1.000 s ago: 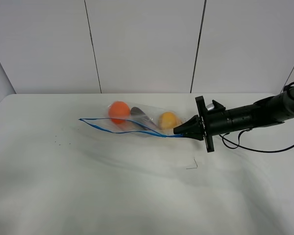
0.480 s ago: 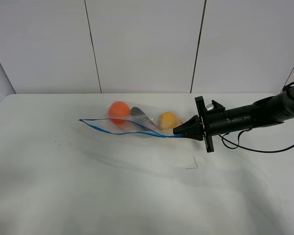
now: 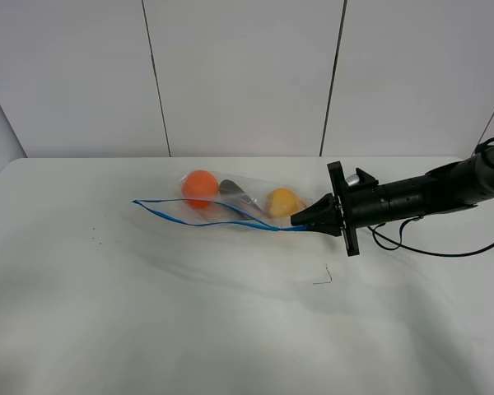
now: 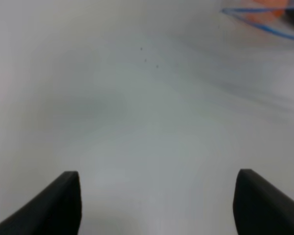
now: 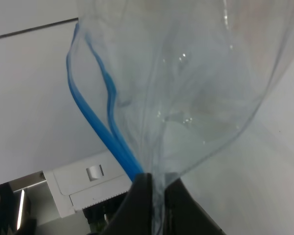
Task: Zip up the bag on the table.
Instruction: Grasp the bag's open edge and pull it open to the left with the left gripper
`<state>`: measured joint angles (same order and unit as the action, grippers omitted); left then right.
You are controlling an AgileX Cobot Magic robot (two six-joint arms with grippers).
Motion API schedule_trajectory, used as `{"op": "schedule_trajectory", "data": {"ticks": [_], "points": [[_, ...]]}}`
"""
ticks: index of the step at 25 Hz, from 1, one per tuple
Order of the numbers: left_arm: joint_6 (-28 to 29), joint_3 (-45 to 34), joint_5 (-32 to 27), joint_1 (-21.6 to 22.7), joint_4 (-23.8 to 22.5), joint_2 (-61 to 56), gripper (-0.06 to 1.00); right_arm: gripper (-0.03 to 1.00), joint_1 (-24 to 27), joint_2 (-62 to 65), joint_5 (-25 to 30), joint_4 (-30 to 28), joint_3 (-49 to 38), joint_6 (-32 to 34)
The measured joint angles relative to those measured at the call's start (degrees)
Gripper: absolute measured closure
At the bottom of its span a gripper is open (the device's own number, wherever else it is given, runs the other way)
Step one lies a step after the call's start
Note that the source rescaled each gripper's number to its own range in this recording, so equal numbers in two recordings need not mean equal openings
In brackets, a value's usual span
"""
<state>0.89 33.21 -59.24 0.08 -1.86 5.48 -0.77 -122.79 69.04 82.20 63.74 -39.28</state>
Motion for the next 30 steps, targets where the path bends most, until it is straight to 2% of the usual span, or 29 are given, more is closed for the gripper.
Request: {"op": "schedule_trajectory", "data": {"ticks": [4, 7, 9, 12, 16, 19, 22, 25, 27, 30], "points": [[-2.0, 8.3, 2.1, 0.0, 0.1, 12.3, -0.06, 0.97, 0.0, 0.0, 0.0, 0.2, 0.0, 0.0], [-10.7, 13.1, 6.5, 0.0, 0.0, 21.4, -0.06, 0.97, 0.0, 0.0, 0.0, 0.5, 0.0, 0.0], [-20.1, 14.9, 10.7, 0.0, 0.0, 27.2, -0.06, 0.97, 0.0, 0.0, 0.0, 0.5, 0.0, 0.0], [-36.1, 15.2, 20.5, 0.0, 0.0, 34.6, -0.06, 0.97, 0.0, 0.0, 0.0, 0.6, 0.0, 0.0], [-58.6, 15.2, 36.6, 0.0, 0.0, 43.5, -0.06, 0.97, 0.0, 0.0, 0.0, 0.7, 0.0, 0.0], [-70.0, 15.2, 51.9, -0.2, 0.0, 49.6, -0.05, 0.97, 0.0, 0.0, 0.0, 0.7, 0.0, 0.0], [-74.8, 15.2, 68.8, -1.7, -0.4, 55.5, -0.05, 0.97, 0.0, 0.0, 0.0, 0.7, 0.0, 0.0], [-76.0, 15.2, 81.0, -5.0, -2.2, 61.0, -0.05, 0.97, 0.0, 0.0, 0.0, 0.8, 0.0, 0.0], [-76.1, 15.2, 85.1, -8.3, -3.7, 64.4, -0.05, 0.97, 0.0, 0.0, 0.0, 0.9, 0.0, 0.0], [-75.6, 15.2, 87.0, -14.4, -5.1, 68.7, -0.05, 0.97, 0.0, 0.0, 0.0, 0.9, 0.0, 0.0]]}}
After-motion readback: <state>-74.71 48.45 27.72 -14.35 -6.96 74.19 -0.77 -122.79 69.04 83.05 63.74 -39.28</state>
